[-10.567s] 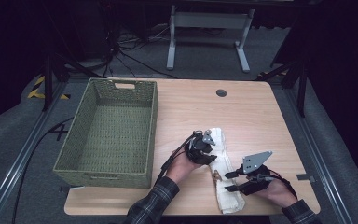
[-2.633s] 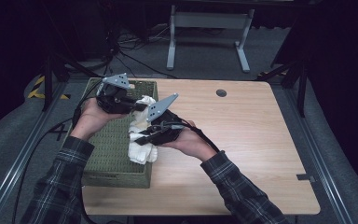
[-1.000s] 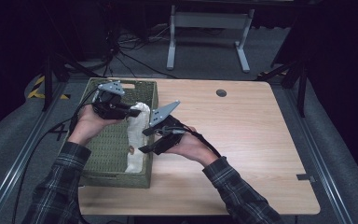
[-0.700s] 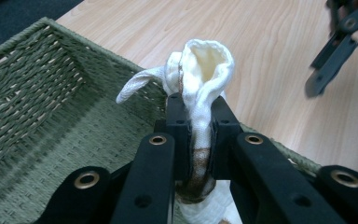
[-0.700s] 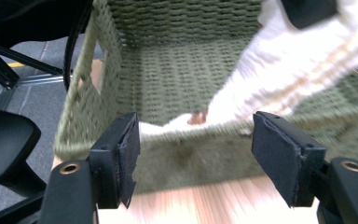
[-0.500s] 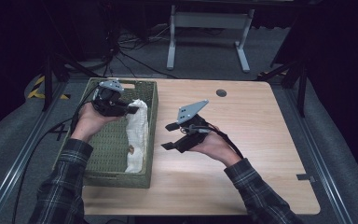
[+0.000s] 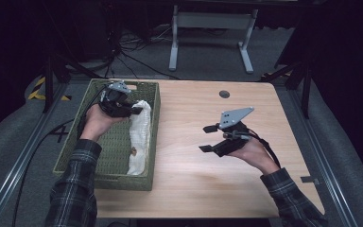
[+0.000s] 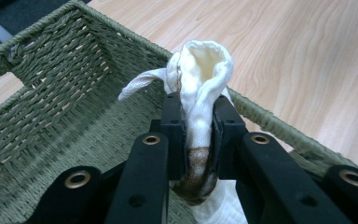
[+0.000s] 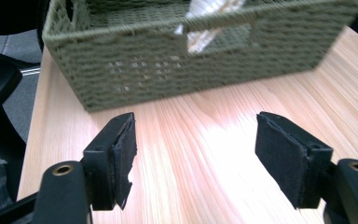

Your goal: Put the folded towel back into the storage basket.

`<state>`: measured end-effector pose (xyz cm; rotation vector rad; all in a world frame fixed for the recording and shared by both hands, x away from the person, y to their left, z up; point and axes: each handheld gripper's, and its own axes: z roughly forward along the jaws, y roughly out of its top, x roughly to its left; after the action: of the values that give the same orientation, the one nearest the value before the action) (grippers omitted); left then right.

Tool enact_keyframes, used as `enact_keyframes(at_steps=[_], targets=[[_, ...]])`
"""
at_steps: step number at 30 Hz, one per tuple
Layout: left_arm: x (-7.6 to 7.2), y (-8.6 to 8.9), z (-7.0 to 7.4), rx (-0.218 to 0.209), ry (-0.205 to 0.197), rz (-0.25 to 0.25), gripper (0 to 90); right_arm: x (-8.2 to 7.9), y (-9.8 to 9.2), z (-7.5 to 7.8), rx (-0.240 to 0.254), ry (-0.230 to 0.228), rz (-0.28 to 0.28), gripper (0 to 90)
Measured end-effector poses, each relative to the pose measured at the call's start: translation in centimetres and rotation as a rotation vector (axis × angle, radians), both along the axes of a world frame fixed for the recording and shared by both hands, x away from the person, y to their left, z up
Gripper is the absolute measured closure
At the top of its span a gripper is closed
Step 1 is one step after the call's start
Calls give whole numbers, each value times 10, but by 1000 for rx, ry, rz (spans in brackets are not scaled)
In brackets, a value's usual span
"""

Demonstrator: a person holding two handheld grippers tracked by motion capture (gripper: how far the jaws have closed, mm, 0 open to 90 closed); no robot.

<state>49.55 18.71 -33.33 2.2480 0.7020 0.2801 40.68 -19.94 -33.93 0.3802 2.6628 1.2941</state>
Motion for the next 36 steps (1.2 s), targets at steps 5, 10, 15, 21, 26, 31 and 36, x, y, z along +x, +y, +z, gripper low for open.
enact_keyframes(at_steps=[5,10,15,21,26,31,36], targets=[[10,-6,-7,5,6,8,750,-5,-34,-11,7,8,-48,302],[17,-9,-15,18,21,41,719,-8,-59,-29,10,31,-92,302],[22,-9,-18,11,33,68,650,-9,-70,-41,6,45,-111,302],[20,-10,-14,-10,21,79,533,-8,-77,-44,-6,53,-130,293],[10,-15,-5,-38,15,81,422,-7,-82,-44,-11,40,-136,285],[0,-25,3,-48,23,86,334,-5,-90,-45,-18,43,-145,280],[-16,-41,6,-66,28,85,285,-4,-98,-46,-22,42,-146,279]])
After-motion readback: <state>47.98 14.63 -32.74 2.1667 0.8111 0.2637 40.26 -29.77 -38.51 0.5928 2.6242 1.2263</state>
